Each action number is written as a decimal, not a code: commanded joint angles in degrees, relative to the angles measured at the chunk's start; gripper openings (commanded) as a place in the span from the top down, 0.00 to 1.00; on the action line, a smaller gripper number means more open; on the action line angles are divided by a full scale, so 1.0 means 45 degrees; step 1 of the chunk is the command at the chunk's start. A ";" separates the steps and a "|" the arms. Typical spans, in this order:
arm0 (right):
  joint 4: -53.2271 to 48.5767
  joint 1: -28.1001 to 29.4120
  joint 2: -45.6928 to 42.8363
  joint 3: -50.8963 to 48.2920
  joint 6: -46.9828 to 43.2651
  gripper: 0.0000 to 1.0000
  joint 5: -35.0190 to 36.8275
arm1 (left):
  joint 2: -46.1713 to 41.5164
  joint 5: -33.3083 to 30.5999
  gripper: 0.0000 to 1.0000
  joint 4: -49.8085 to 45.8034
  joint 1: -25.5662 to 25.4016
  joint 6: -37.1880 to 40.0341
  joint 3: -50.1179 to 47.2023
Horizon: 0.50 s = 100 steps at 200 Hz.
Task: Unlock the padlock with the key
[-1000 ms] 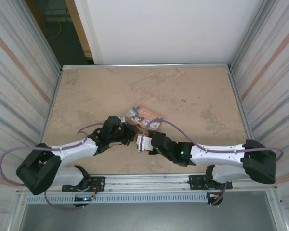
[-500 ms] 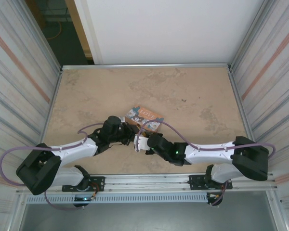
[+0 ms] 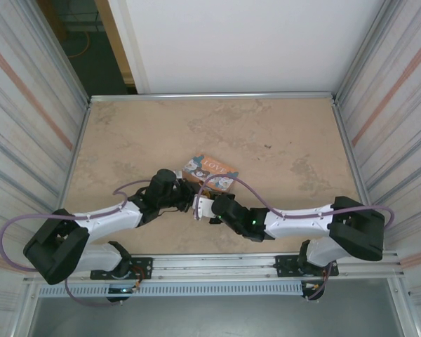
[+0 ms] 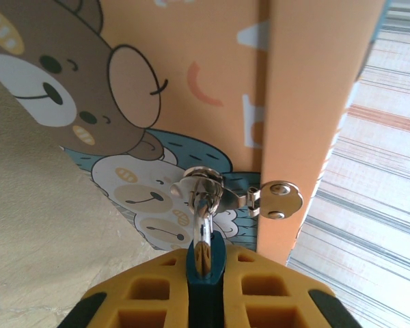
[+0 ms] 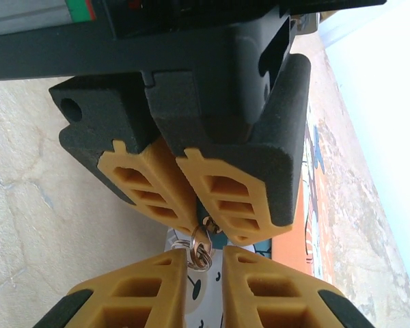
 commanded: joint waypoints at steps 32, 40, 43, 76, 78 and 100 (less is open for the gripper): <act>0.0803 0.0124 0.0576 0.0438 -0.0049 0.85 0.0528 | -0.0166 0.0348 1.00 0.0577 -0.0031 0.0083 0.0237; 0.0870 0.0124 0.0639 0.0462 -0.0029 0.87 0.0554 | -0.0166 0.0370 1.00 0.0558 -0.0034 0.0100 0.0232; 0.0902 0.0129 0.0676 0.0464 -0.0029 0.87 0.0558 | -0.0166 0.0361 1.00 0.0558 -0.0034 0.0098 0.0246; 0.1124 0.0124 0.0775 0.0459 0.0063 0.93 0.0618 | -0.0147 0.0367 1.00 0.0538 -0.0031 0.0108 0.0239; 0.1127 0.0124 0.0770 0.0459 0.0067 0.93 0.0618 | -0.0147 0.0374 1.00 0.0538 -0.0036 0.0112 0.0241; 0.1166 0.0124 0.0708 0.0454 0.0221 0.98 0.0618 | -0.0113 0.0375 1.00 0.0539 -0.0034 0.0105 0.0211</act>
